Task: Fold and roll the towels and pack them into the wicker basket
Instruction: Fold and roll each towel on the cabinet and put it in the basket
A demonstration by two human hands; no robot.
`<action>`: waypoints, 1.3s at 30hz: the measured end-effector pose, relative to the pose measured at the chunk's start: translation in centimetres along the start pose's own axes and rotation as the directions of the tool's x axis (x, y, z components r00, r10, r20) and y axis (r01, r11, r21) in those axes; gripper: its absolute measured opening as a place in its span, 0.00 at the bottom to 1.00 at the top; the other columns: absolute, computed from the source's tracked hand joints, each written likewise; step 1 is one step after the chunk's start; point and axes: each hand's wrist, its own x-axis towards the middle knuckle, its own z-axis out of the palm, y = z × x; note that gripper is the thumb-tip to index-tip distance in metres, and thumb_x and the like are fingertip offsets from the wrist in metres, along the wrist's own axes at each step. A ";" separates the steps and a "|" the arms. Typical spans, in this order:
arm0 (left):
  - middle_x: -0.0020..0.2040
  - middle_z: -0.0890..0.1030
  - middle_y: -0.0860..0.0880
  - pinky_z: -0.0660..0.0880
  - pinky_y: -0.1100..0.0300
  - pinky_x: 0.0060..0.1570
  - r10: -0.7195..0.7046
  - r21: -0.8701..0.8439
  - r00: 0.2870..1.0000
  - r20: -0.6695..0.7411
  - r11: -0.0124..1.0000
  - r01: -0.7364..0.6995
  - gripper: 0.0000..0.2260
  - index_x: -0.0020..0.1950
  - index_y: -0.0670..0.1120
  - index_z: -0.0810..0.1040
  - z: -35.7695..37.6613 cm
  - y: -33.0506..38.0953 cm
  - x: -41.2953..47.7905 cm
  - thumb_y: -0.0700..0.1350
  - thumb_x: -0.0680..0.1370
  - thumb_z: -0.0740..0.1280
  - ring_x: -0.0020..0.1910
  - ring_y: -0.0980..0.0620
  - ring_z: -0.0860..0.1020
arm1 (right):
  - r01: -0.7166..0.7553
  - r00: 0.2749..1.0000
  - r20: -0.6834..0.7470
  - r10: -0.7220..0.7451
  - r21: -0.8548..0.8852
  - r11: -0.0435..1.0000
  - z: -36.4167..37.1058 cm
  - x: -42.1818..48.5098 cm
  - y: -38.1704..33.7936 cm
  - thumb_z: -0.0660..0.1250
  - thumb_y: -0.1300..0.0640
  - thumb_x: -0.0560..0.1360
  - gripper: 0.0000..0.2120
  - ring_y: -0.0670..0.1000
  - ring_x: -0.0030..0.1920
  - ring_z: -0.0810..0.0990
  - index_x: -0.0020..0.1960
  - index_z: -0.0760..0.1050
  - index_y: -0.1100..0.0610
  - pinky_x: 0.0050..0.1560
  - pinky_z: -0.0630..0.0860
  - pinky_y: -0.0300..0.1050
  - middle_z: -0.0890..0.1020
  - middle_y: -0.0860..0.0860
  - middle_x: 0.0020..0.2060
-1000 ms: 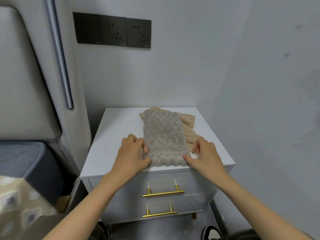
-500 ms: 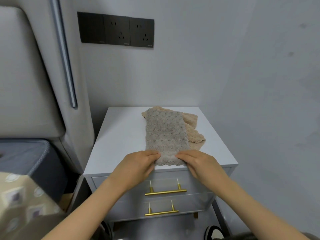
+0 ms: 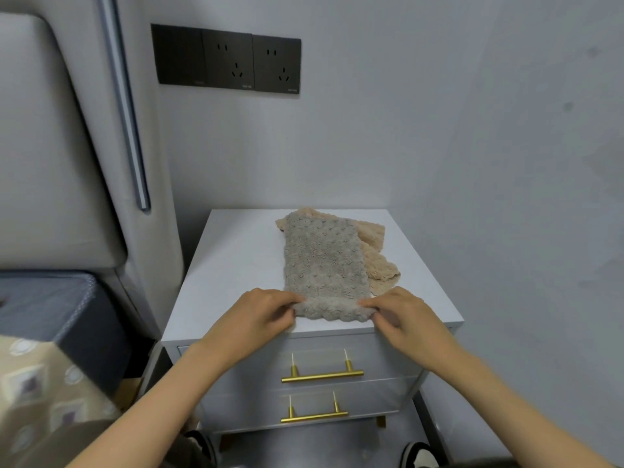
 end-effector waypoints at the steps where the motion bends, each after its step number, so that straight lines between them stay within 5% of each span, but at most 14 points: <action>1: 0.47 0.83 0.57 0.75 0.65 0.46 -0.033 -0.055 0.999 0.001 0.998 0.033 0.10 0.57 0.52 0.81 -0.2 0.0 0.1 0.45 0.78 0.64 0.44 0.60 0.79 | -0.061 0.998 0.004 0.061 0.067 0.996 -0.4 0.1 -0.2 0.65 0.56 0.77 0.12 0.42 0.51 0.74 0.57 0.80 0.44 0.50 0.69 0.35 0.81 0.45 0.48; 5: 0.43 0.83 0.60 0.74 0.69 0.46 -0.195 -0.232 0.980 -0.038 0.956 0.181 0.07 0.50 0.51 0.83 -0.3 0.3 0.3 0.44 0.77 0.66 0.45 0.64 0.78 | -0.227 0.973 0.025 0.228 0.271 0.936 -1.4 0.4 -1.1 0.67 0.56 0.76 0.09 0.43 0.44 0.76 0.41 0.79 0.42 0.44 0.69 0.32 0.79 0.38 0.37; 11: 0.37 0.82 0.52 0.70 0.65 0.37 -0.417 -0.196 0.909 0.011 0.890 0.411 0.09 0.42 0.48 0.82 0.2 0.1 1.0 0.50 0.76 0.67 0.36 0.57 0.77 | -0.444 0.895 0.082 0.439 0.263 0.857 -0.8 1.5 -1.2 0.65 0.53 0.75 0.08 0.42 0.34 0.74 0.40 0.79 0.52 0.62 0.69 0.51 0.75 0.40 0.23; 16: 0.35 0.79 0.55 0.69 0.64 0.33 -0.443 -0.041 0.894 -0.059 0.896 0.442 0.06 0.41 0.52 0.77 0.4 0.5 1.3 0.52 0.75 0.67 0.36 0.58 0.75 | -0.478 0.867 -0.055 0.495 0.185 0.859 0.0 2.4 -2.3 0.65 0.51 0.73 0.03 0.40 0.38 0.73 0.45 0.74 0.49 0.54 0.63 0.46 0.78 0.43 0.32; 20: 0.37 0.75 0.56 0.63 0.64 0.32 -0.370 0.039 0.917 -0.147 0.925 0.379 0.05 0.45 0.53 0.73 0.4 0.7 1.2 0.52 0.74 0.67 0.40 0.57 0.72 | -0.388 0.909 -0.159 0.386 0.021 0.922 0.6 2.5 -2.6 0.63 0.49 0.73 0.07 0.48 0.45 0.73 0.50 0.70 0.47 0.49 0.62 0.47 0.76 0.43 0.38; 23: 0.43 0.74 0.56 0.63 0.67 0.35 -0.075 0.145 0.977 -0.200 0.984 0.105 0.07 0.50 0.54 0.76 0.6 0.8 1.2 0.44 0.75 0.68 0.44 0.55 0.69 | -0.329 0.924 -0.228 0.307 -0.063 0.942 0.5 2.4 -2.6 0.64 0.52 0.72 0.06 0.48 0.43 0.72 0.48 0.69 0.47 0.49 0.65 0.48 0.72 0.42 0.35; 26: 0.46 0.77 0.54 0.70 0.60 0.36 0.164 0.254 0.978 -0.130 0.959 -0.127 0.16 0.51 0.52 0.79 1.0 0.9 1.2 0.34 0.69 0.72 0.42 0.51 0.73 | -0.108 0.940 -0.339 0.046 -0.164 0.981 0.9 2.2 -2.8 0.68 0.63 0.69 0.12 0.48 0.41 0.71 0.45 0.70 0.49 0.44 0.64 0.46 0.70 0.40 0.35; 30: 0.51 0.79 0.55 0.76 0.61 0.38 0.185 0.253 0.980 -0.077 0.954 -0.160 0.18 0.53 0.53 0.79 1.0 1.6 0.7 0.37 0.68 0.75 0.45 0.53 0.77 | 0.246 0.903 -0.275 -0.331 -0.301 0.921 2.3 1.9 -2.7 0.72 0.68 0.69 0.13 0.54 0.40 0.75 0.50 0.76 0.55 0.35 0.71 0.45 0.78 0.52 0.42; 35: 0.49 0.83 0.54 0.77 0.65 0.35 0.205 0.330 0.978 -0.031 0.926 -0.184 0.24 0.53 0.51 0.83 1.4 1.3 0.3 0.40 0.59 0.81 0.44 0.53 0.82 | 0.264 0.914 -0.222 -0.340 -0.314 0.912 2.9 1.3 -2.4 0.76 0.68 0.64 0.18 0.52 0.44 0.79 0.53 0.81 0.57 0.40 0.75 0.42 0.81 0.51 0.46; 39: 0.52 0.82 0.55 0.78 0.65 0.36 0.195 0.335 0.981 -0.016 0.925 -0.178 0.16 0.58 0.50 0.81 1.3 1.4 0.0 0.52 0.72 0.67 0.47 0.56 0.81 | 0.258 0.950 -0.109 -0.291 -0.246 0.934 2.0 0.6 -2.0 0.65 0.54 0.74 0.16 0.48 0.53 0.78 0.61 0.79 0.53 0.49 0.77 0.40 0.81 0.47 0.53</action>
